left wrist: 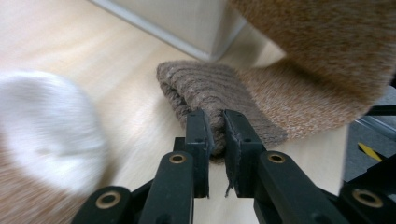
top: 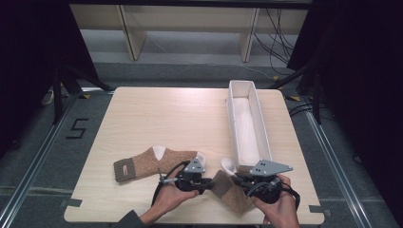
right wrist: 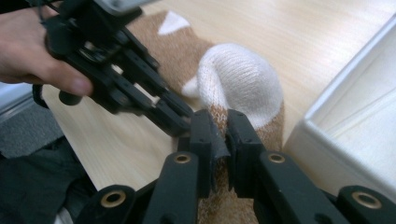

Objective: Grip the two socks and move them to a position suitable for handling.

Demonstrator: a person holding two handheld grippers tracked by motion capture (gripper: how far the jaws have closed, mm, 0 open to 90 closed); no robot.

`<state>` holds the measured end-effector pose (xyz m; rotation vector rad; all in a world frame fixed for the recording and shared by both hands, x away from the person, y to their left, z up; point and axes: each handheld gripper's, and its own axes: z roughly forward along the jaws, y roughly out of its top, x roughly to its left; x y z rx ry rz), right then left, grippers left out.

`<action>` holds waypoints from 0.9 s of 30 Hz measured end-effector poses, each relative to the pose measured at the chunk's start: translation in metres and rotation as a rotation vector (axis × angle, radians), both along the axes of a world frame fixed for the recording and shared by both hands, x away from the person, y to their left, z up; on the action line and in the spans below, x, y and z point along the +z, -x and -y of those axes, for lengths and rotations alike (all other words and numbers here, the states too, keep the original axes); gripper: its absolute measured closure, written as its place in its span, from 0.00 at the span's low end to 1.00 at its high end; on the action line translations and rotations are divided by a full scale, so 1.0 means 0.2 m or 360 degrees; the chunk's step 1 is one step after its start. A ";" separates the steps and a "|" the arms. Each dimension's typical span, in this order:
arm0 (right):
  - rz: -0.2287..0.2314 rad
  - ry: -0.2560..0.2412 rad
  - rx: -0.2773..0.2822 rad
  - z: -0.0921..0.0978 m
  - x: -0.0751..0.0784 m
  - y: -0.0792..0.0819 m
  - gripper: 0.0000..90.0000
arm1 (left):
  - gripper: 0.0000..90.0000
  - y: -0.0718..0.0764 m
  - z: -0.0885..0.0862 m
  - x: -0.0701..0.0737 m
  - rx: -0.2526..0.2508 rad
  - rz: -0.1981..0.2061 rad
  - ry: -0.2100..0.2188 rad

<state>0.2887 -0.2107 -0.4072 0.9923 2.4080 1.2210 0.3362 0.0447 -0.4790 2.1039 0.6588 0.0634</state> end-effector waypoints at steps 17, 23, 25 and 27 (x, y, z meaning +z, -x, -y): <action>-0.0005 -0.0050 -0.0010 0.04 -0.03 0.09 0.92 | 0.90 0.32 -0.62 -0.04 0.0331 0.0149 -0.0037; -0.0104 -0.0046 -0.0018 0.08 -0.13 0.22 0.92 | 0.90 0.40 -0.61 -0.03 0.0304 0.0236 -0.0088; -0.0093 -0.0036 -0.0015 0.07 -0.13 0.21 0.92 | 0.90 0.39 -0.61 -0.02 0.0317 0.0266 -0.0081; -0.0077 -0.0031 0.0000 0.06 -0.11 0.19 0.92 | 0.91 0.38 -0.62 0.02 0.0351 0.0334 -0.0079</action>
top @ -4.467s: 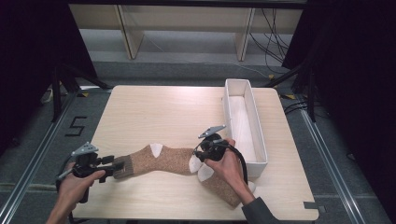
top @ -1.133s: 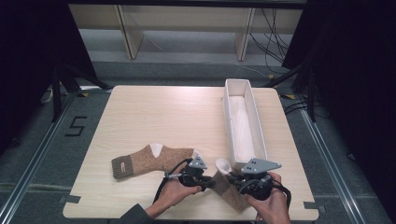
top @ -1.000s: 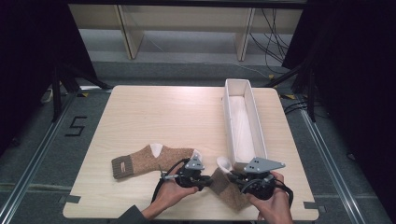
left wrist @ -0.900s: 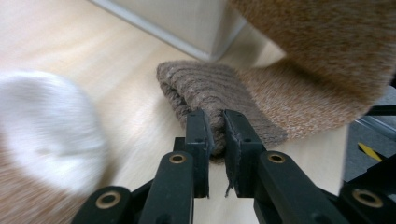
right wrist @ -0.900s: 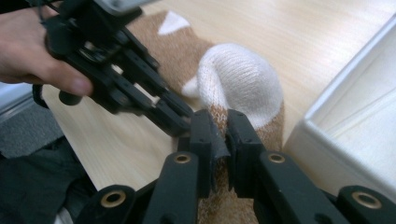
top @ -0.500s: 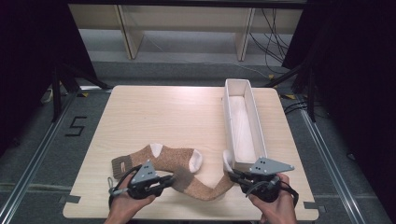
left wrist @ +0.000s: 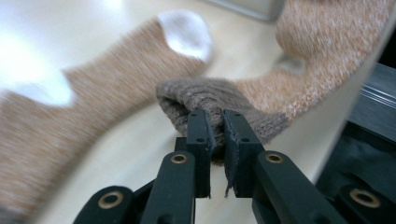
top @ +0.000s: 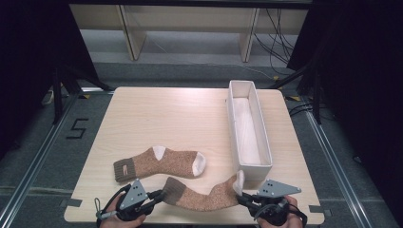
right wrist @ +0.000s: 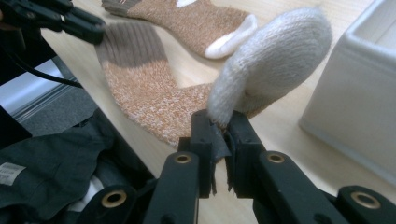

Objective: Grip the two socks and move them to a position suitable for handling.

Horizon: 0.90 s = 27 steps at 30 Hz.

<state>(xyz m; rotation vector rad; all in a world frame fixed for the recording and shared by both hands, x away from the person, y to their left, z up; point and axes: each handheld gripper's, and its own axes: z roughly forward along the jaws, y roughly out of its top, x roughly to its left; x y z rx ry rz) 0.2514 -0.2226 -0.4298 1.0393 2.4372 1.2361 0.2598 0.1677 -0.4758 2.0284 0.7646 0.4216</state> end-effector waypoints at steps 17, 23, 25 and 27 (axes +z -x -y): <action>-0.0154 0.0036 0.0032 -0.04 -0.12 -0.03 0.91 | 0.87 0.01 -0.08 -0.12 -0.0045 -0.0178 -0.0097; -0.0263 0.0052 -0.0027 0.03 -0.20 0.05 0.91 | 0.84 0.02 -0.06 -0.13 -0.0113 -0.0235 -0.0136; -0.0282 0.0074 -0.0017 0.05 -0.23 0.06 0.89 | 0.78 0.04 -0.05 -0.14 -0.0105 -0.0289 -0.0081; -0.0362 0.0045 -0.0067 0.08 -0.24 0.08 0.83 | 0.74 0.04 -0.06 -0.13 -0.0108 -0.0292 -0.0061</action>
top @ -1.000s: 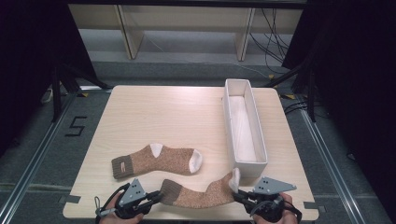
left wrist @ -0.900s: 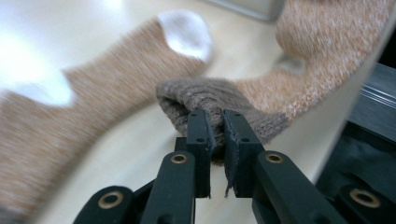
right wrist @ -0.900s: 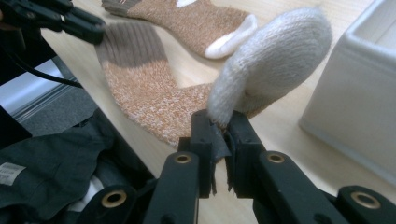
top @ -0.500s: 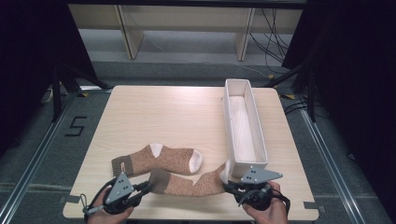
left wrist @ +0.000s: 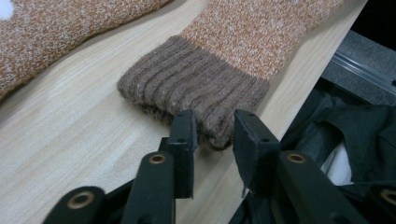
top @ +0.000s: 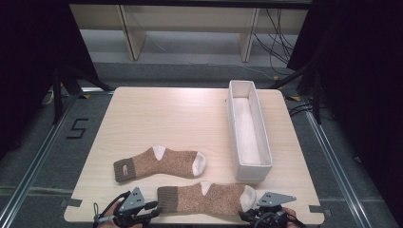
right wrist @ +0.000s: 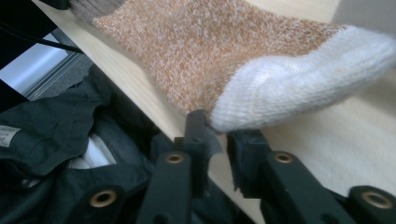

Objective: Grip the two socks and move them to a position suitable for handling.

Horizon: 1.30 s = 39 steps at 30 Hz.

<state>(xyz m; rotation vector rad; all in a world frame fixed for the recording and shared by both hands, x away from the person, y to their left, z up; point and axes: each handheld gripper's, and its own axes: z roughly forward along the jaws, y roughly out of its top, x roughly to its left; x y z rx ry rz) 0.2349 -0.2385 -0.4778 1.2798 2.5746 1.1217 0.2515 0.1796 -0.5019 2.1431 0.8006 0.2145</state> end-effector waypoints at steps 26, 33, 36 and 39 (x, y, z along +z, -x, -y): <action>0.0107 0.0189 -0.0081 0.07 0.10 -0.31 0.74 | 0.51 -0.30 0.04 0.06 0.0069 -0.0126 0.0064; 0.0038 0.0296 -0.0025 0.06 0.01 -0.36 0.70 | 0.51 -0.36 0.06 0.03 0.0051 -0.0153 0.0059; 0.0041 0.0321 0.0033 0.02 -0.01 -0.39 0.69 | 0.49 -0.38 0.07 0.03 0.0035 -0.0227 0.0105; -0.0011 0.0314 0.0029 0.00 -0.02 -0.38 0.67 | 0.49 -0.38 0.08 0.02 0.0014 -0.0232 0.0057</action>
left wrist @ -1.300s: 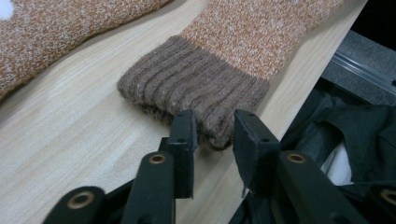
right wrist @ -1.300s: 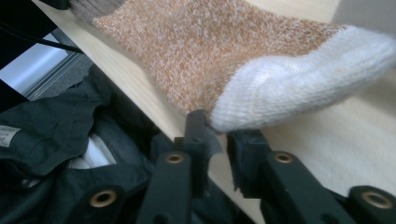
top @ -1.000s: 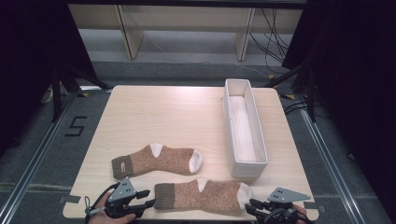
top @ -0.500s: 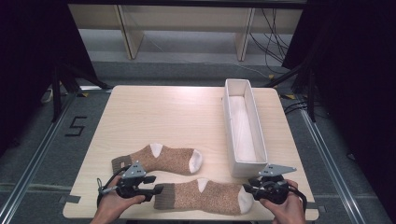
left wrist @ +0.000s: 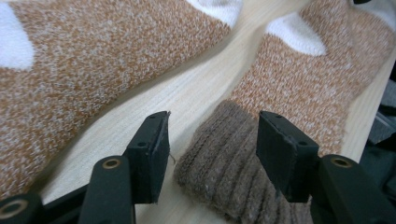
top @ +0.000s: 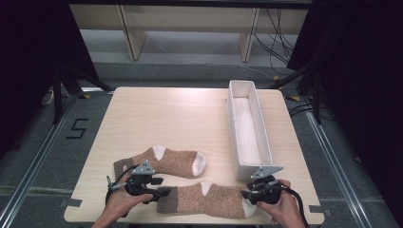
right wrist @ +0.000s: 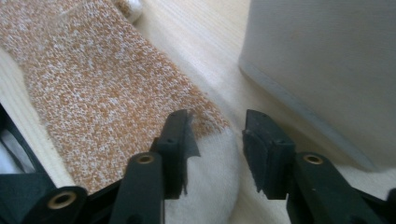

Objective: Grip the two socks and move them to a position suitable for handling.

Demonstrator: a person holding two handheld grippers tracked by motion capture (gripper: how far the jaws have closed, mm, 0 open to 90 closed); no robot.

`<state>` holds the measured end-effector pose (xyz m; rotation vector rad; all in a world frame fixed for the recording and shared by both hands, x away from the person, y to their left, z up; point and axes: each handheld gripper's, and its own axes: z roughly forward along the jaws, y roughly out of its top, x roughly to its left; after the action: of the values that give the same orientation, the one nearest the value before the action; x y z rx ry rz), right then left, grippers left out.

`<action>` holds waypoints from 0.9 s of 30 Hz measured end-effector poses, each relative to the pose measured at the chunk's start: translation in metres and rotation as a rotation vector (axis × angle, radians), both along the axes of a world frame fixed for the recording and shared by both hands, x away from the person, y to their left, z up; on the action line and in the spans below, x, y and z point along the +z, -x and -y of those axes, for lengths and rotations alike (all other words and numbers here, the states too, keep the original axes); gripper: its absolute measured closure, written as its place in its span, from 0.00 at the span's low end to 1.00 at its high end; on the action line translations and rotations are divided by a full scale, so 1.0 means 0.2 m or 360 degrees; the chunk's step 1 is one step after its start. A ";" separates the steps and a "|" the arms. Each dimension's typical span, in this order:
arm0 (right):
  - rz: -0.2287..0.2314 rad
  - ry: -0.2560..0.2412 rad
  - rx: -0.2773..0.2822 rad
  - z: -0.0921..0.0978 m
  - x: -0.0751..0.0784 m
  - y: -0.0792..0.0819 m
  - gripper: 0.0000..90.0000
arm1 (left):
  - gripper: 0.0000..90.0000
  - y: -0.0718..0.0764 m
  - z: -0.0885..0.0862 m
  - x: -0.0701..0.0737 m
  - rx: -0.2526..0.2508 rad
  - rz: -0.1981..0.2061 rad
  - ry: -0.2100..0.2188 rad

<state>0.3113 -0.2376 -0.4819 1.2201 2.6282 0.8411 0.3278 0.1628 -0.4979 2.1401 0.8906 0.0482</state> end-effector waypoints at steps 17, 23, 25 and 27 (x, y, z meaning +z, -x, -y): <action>0.0024 0.0020 0.0129 0.00 -0.02 0.01 0.91 | 0.81 0.04 0.01 0.00 -0.0122 0.0089 -0.0144; 0.0125 -0.0044 0.0055 -0.01 0.06 0.03 0.92 | 0.83 0.12 -0.09 0.10 0.0007 0.0257 -0.0048; 0.0138 -0.0051 0.0056 -0.02 0.07 0.03 0.92 | 0.83 0.14 -0.11 0.11 0.0012 0.0274 -0.0055; 0.0131 -0.0053 0.0082 -0.05 0.07 0.04 0.92 | 0.83 0.17 -0.13 0.08 0.0022 0.0258 -0.0093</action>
<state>0.3041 -0.2268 -0.4671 1.1047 2.6004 0.9267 0.2931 0.1883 -0.4814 2.1492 0.8181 0.2542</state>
